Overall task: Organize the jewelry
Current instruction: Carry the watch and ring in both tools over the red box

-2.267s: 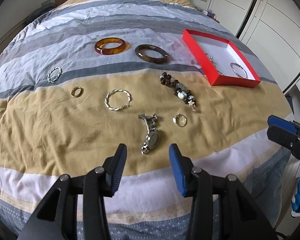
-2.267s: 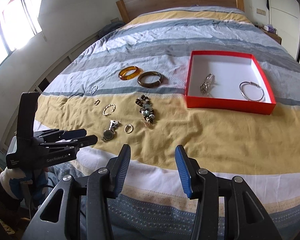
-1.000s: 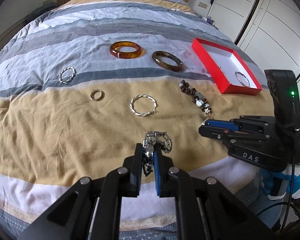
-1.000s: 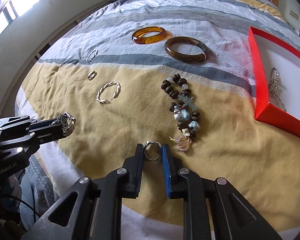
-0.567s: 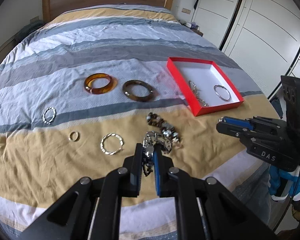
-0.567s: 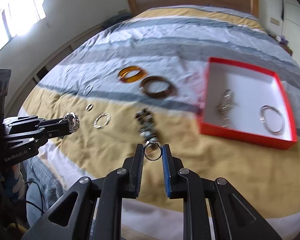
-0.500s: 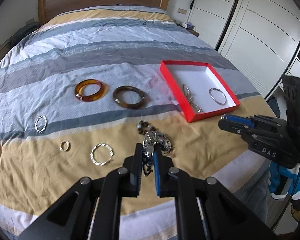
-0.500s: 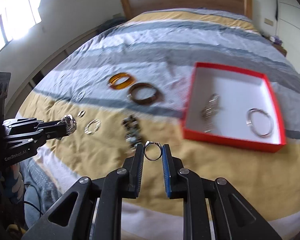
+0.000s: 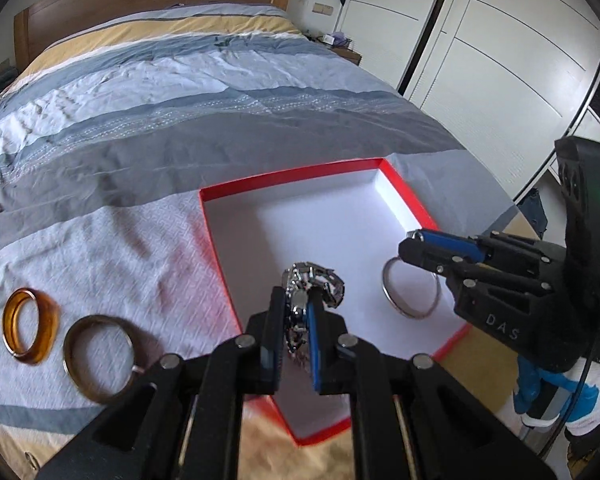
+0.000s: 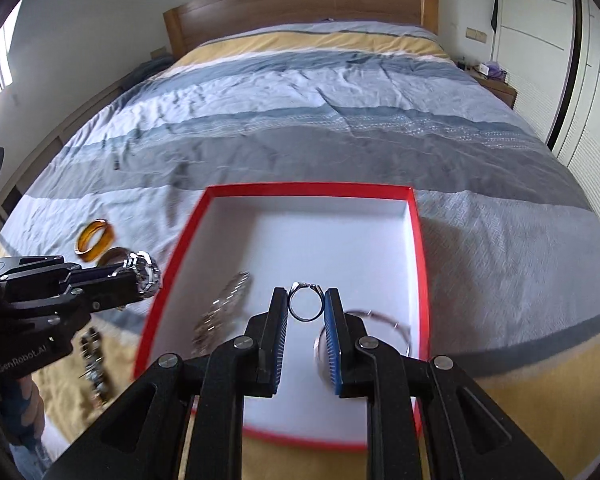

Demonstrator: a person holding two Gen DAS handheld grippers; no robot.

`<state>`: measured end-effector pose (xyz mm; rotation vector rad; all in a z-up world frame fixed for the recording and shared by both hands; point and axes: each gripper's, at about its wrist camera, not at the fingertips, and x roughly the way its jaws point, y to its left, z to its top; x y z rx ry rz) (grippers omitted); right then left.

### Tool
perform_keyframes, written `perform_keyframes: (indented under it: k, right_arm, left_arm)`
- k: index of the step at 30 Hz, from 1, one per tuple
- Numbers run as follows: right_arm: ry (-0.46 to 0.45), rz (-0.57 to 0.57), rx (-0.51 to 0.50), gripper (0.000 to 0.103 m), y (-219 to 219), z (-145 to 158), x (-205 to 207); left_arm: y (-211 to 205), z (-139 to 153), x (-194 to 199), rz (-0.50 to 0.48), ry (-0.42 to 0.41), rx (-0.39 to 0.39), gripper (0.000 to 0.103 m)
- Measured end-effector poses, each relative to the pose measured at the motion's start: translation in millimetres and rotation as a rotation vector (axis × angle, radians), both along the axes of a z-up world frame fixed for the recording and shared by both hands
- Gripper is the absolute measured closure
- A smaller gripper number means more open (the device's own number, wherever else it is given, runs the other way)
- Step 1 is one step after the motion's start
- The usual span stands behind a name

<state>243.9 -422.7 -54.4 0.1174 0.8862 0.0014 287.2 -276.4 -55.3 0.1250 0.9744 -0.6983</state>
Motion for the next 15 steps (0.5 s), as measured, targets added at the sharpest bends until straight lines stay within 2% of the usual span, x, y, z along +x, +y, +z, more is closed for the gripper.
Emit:
perform_keyframes:
  k: [4,9,15]
  right_arm:
    - [0.053,-0.022,-0.003,0.085,-19,-24,31]
    - [0.104,-0.009,-0.043,0.085,-26,-44,47]
    - [0.104,0.036,-0.123,0.084,-17,-50,48]
  left_arm:
    - [-25,-27,20,0.02,0.006,0.05,0.093]
    - [-41,-52,35,0.037,0.012,0.108,0.093]
    - [-43,-54,39,0.058,-0.013,0.132,0.092]
